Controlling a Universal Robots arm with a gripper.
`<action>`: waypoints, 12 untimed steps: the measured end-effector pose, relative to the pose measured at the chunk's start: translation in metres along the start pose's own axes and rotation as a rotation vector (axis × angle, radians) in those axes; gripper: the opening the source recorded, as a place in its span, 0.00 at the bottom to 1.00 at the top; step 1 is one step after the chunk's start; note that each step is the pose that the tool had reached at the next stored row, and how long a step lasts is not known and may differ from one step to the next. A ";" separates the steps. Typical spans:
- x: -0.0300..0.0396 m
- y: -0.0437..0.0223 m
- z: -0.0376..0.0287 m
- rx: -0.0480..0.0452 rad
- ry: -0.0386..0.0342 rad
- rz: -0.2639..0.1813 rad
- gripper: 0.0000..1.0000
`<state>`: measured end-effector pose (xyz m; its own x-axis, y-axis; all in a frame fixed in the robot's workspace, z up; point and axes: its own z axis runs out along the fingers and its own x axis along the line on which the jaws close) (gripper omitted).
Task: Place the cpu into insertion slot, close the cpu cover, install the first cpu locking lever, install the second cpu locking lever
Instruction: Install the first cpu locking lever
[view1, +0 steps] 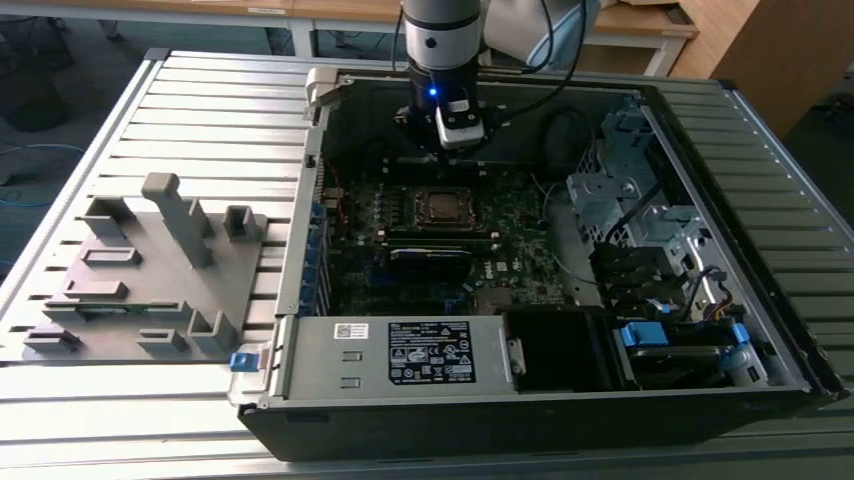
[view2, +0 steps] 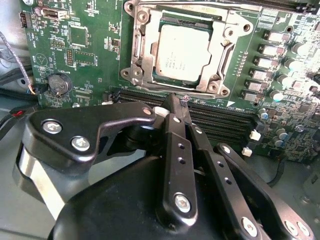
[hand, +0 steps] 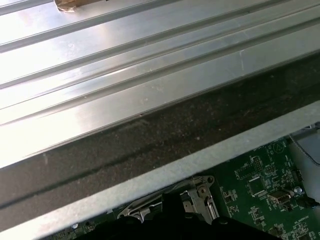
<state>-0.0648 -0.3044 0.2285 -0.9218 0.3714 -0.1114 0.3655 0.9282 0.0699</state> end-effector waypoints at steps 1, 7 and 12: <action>0.0000 0.0000 0.0000 0.0001 0.0000 0.000 0.10; 0.0000 -0.0001 0.0004 0.0119 0.0288 0.001 0.10; -0.0001 -0.0001 0.0011 0.0327 0.0790 0.002 0.10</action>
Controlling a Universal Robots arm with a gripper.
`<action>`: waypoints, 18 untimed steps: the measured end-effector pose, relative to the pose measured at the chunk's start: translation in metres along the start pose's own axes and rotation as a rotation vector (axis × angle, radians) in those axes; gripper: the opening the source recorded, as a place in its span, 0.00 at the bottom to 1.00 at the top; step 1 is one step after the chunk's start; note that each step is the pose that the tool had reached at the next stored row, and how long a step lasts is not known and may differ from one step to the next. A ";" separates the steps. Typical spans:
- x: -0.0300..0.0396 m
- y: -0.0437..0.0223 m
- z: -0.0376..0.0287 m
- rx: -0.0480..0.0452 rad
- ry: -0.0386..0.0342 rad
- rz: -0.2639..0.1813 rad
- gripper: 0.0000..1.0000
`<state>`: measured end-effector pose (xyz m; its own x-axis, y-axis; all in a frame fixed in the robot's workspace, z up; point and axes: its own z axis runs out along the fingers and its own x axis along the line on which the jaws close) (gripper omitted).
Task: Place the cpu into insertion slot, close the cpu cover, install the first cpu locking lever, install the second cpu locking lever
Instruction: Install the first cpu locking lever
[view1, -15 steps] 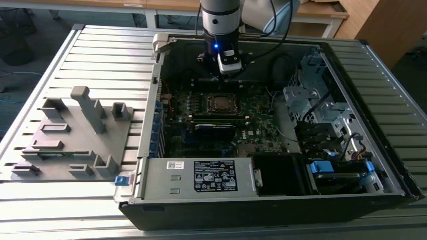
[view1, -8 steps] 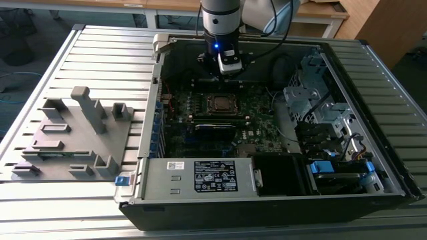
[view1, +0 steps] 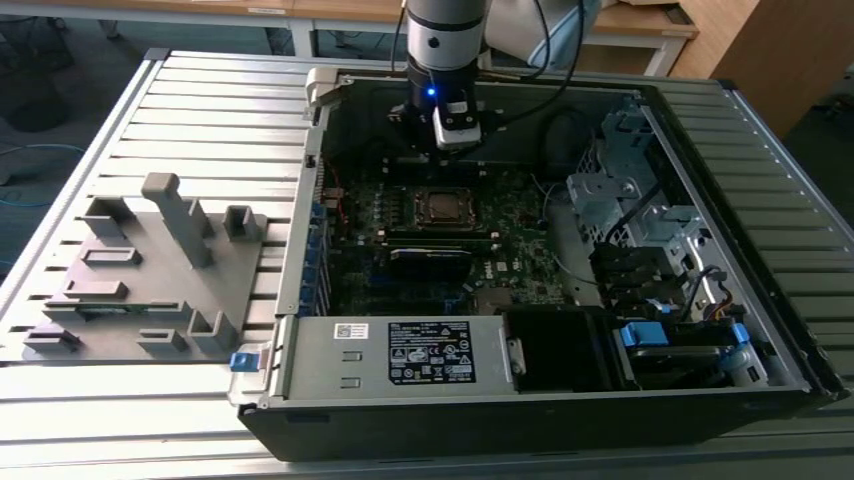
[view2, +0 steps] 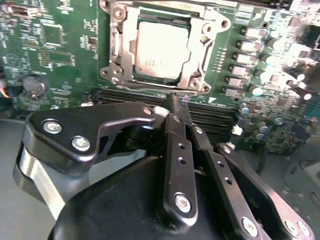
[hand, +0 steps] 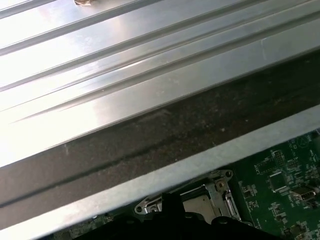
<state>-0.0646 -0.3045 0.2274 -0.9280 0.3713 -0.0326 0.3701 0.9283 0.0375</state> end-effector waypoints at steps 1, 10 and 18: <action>0.0000 0.0000 0.0000 0.0002 0.0005 0.000 0.10; -0.0010 0.0004 0.0008 -0.0035 0.0052 -0.055 0.10; -0.0034 0.0013 0.0032 -0.0065 0.0090 -0.152 0.10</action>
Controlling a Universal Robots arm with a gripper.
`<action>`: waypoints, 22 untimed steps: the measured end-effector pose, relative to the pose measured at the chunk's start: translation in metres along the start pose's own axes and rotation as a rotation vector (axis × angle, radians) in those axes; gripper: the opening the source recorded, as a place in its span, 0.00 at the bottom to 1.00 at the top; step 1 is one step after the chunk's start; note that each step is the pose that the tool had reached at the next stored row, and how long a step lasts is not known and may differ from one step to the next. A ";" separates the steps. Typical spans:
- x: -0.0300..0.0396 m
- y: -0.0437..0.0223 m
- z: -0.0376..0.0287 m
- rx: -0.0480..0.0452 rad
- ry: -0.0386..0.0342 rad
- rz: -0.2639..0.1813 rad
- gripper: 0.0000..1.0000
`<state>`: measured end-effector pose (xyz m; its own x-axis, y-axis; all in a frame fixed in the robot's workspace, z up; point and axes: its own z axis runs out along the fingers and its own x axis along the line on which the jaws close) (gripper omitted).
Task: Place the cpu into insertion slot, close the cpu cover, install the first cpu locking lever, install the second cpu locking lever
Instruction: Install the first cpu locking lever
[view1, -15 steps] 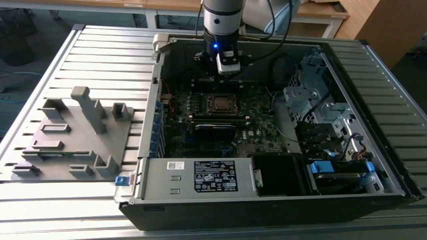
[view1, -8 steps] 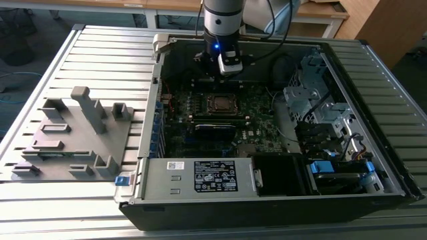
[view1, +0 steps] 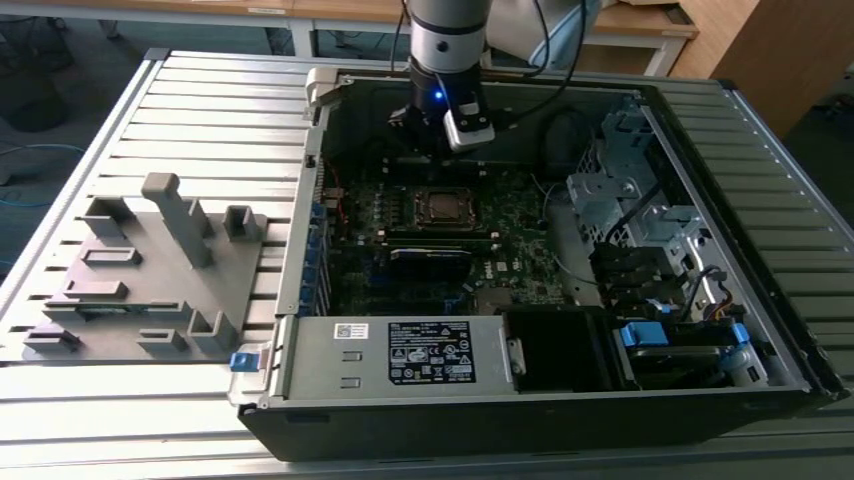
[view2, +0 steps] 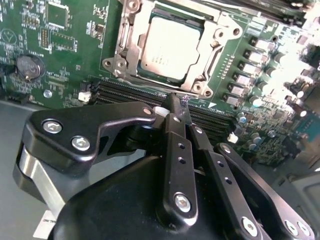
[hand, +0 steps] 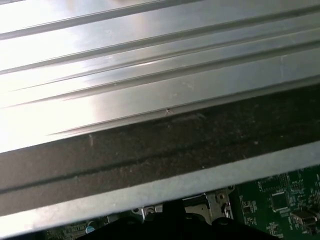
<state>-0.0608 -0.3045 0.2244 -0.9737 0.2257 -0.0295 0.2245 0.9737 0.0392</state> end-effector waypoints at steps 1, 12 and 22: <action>-0.0004 0.0001 0.0003 -0.0003 0.0005 -0.012 0.10; -0.0043 -0.0038 0.0019 0.0001 0.0024 -0.071 0.10; -0.0069 -0.0150 0.0015 0.0006 0.0026 -0.078 0.10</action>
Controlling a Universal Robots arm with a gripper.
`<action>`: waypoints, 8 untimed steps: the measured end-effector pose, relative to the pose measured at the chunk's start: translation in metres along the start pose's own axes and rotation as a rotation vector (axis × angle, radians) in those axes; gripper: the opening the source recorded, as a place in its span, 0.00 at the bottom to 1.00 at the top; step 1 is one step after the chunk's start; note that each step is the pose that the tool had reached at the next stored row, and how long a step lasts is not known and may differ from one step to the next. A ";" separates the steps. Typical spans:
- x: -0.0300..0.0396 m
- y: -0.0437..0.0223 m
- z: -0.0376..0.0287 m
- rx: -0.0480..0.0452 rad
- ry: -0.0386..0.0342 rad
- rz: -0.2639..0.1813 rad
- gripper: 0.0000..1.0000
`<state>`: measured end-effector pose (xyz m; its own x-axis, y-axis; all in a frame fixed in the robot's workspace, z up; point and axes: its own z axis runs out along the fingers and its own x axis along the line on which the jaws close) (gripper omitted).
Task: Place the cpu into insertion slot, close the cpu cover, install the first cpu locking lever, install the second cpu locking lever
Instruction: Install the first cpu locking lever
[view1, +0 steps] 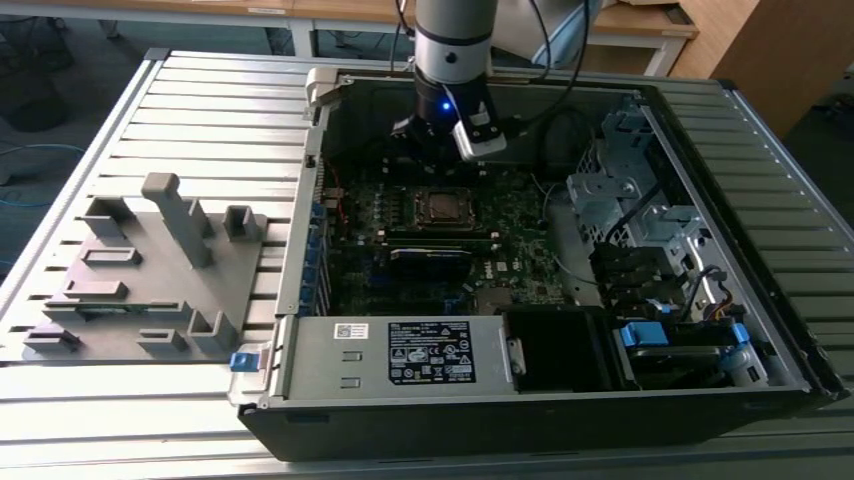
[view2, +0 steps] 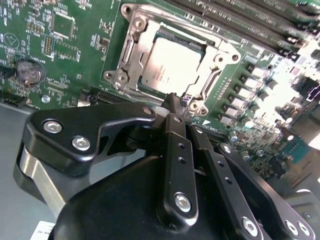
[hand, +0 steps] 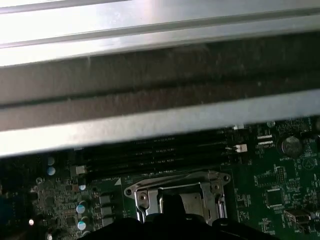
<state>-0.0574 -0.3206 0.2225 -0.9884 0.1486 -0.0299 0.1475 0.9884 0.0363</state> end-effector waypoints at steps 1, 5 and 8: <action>-0.0002 -0.0012 0.0000 0.0002 0.0000 0.000 0.10; -0.0011 -0.0071 -0.0001 0.0017 -0.0003 -0.001 0.10; -0.0015 -0.0099 -0.0002 0.0026 -0.0004 -0.001 0.10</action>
<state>-0.0573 -0.3307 0.2223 -0.9886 0.1474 -0.0303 0.1463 0.9887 0.0336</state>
